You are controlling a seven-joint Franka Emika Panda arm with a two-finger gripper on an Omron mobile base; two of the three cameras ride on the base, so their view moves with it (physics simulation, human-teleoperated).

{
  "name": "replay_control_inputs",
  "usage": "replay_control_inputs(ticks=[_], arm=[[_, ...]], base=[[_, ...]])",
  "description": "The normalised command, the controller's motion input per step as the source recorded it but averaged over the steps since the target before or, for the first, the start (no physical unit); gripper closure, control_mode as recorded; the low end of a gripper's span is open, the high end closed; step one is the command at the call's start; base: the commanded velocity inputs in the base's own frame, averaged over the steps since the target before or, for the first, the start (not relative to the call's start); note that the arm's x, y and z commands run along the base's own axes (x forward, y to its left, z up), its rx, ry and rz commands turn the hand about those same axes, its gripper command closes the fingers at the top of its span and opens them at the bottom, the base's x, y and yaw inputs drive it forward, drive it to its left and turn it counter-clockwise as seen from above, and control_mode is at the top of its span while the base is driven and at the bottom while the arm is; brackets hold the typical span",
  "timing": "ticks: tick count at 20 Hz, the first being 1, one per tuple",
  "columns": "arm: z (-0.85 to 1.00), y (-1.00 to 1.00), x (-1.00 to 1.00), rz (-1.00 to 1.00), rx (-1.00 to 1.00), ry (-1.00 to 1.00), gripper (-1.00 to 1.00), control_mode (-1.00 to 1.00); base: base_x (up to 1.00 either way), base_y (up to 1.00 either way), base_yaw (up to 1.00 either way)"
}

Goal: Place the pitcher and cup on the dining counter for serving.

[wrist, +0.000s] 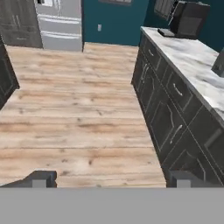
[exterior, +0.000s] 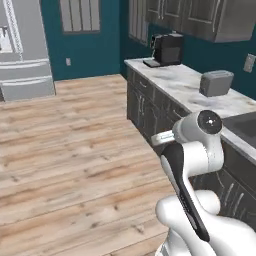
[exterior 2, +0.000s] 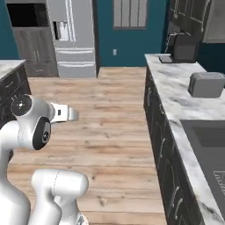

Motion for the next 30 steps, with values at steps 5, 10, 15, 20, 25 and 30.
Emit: replay_control_inputs(ticks=[5,10,15,20,25,30], arm=[[0.00,0.00,0.00,0.00,0.00,0.00,-1.00,1.00],[0.00,0.00,0.00,0.00,0.00,0.00,-1.00,1.00],[0.00,0.00,0.00,0.00,0.00,0.00,-1.00,1.00],[0.00,0.00,0.00,0.00,0.00,0.00,-1.00,1.00],[0.00,0.00,0.00,0.00,0.00,0.00,-1.00,1.00],[0.00,0.00,0.00,0.00,0.00,0.00,-1.00,1.00]], base=[[-0.25,0.00,-0.88],[-0.07,0.01,-0.87],[-0.03,-0.01,-0.86],[-0.06,-0.12,-0.82],[0.02,-0.09,-0.44],[0.16,-0.24,-0.20]])
